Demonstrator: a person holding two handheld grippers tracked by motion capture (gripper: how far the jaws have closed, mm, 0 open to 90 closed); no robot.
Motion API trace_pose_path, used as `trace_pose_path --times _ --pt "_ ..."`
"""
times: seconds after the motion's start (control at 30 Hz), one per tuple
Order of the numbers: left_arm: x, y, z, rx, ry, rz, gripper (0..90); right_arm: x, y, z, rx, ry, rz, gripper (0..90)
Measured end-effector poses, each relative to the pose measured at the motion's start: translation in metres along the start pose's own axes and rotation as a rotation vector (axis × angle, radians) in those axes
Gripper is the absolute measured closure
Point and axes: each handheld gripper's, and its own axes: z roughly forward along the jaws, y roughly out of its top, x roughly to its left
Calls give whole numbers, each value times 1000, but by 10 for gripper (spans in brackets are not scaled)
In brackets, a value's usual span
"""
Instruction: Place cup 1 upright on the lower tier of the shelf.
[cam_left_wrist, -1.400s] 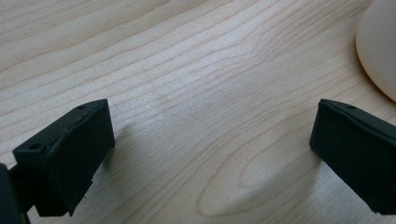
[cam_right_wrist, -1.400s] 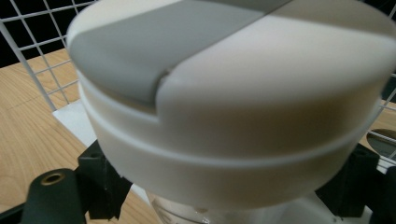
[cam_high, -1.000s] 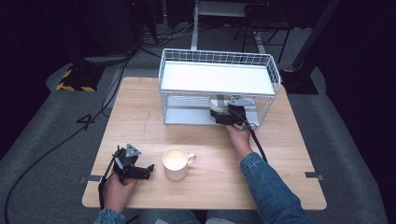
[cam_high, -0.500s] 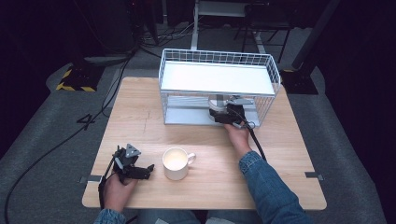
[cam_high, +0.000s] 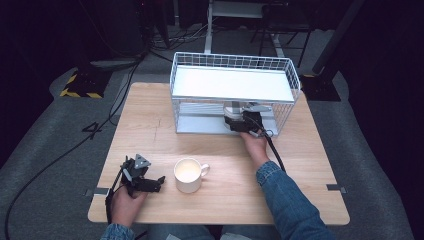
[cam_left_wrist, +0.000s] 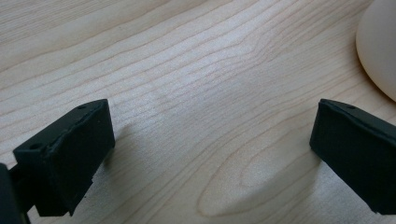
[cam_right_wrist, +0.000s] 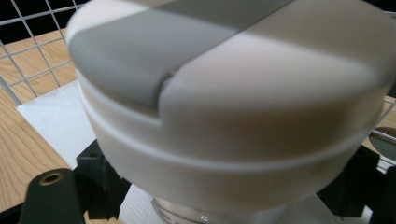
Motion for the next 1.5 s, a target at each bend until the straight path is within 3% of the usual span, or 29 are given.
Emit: trace_pose_path --times 0.3,0.4,0.67,0.8,1.0,1.13,1.27,1.33,1.5 --pt "0 0 0 -2 1 -1 4 -2 1 -1 11 -15 6 85" --pt "0 0 0 -4 0 0 4 -3 2 -5 38 4 28 55" --pt "0 0 0 -2 1 0 4 -5 2 -20 57 8 21 41" --pt "0 0 0 -2 1 0 4 -8 1 -35 71 19 41 32" --pt "0 0 0 0 -1 2 4 -7 -4 -54 99 39 21 32" --pt "0 -1 0 -4 2 2 4 -5 -6 -67 92 44 10 32" --pt "0 -1 0 -4 2 2 4 -3 -5 -86 66 57 11 32" --pt "0 0 0 0 -1 3 4 -1 -4 -102 55 62 -11 32" --pt "1 0 -1 2 -7 7 4 1 -4 -123 60 67 -15 32"
